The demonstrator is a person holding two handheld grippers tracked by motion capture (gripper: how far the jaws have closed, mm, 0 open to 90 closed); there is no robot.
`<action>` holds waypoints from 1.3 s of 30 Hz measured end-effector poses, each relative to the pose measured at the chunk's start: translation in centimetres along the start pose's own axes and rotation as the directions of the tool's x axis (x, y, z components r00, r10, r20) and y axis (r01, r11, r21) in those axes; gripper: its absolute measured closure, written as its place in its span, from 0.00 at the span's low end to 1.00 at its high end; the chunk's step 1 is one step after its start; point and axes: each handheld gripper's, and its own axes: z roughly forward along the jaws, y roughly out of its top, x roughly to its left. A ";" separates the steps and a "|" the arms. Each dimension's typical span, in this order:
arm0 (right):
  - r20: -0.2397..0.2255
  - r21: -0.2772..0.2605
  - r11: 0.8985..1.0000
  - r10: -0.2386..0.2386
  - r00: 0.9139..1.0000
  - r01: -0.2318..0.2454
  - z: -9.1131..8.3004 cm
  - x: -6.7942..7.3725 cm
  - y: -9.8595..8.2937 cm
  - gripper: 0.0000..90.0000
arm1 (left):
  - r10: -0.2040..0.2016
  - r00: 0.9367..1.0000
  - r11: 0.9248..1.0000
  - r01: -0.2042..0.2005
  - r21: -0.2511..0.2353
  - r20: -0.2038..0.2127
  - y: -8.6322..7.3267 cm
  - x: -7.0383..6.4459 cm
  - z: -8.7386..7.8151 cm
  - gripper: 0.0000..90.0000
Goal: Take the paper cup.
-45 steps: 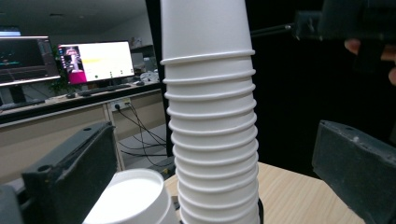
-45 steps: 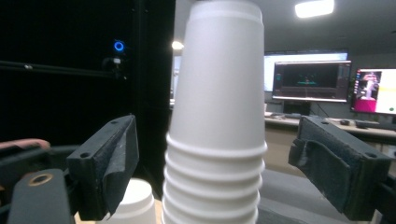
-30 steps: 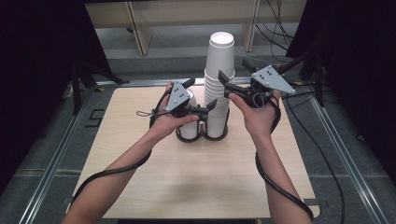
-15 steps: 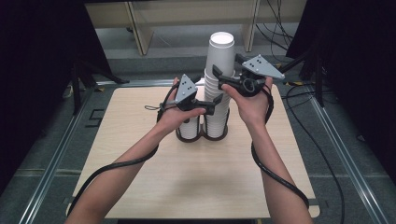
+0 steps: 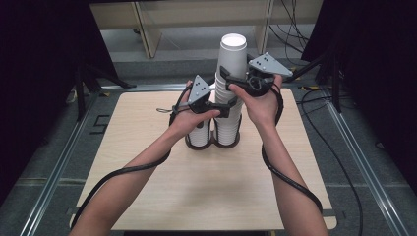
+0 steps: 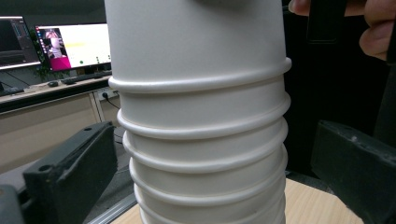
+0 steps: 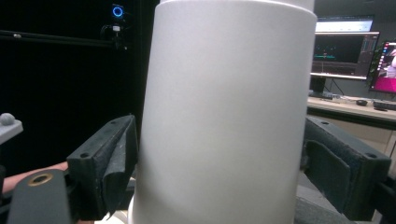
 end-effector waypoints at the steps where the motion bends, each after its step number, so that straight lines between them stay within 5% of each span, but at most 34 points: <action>1: -0.007 0.003 1.000 0.010 1.000 -0.010 0.2 0.0 0.0 0.16 | -0.001 1.000 1.000 0.001 0.000 -0.003 0.0 0.1 0.1 0.02; 16: -0.020 -0.010 0.998 0.059 0.998 -0.059 0.8 -0.2 0.9 0.14 | -0.009 1.000 1.000 0.009 -0.003 -0.012 0.2 0.2 0.3 0.07; 39: -0.030 -0.029 0.998 0.061 0.998 -0.062 0.7 -0.5 1.8 0.22 | 0.021 1.000 1.000 -0.021 0.005 -0.017 0.3 -0.1 0.5 0.07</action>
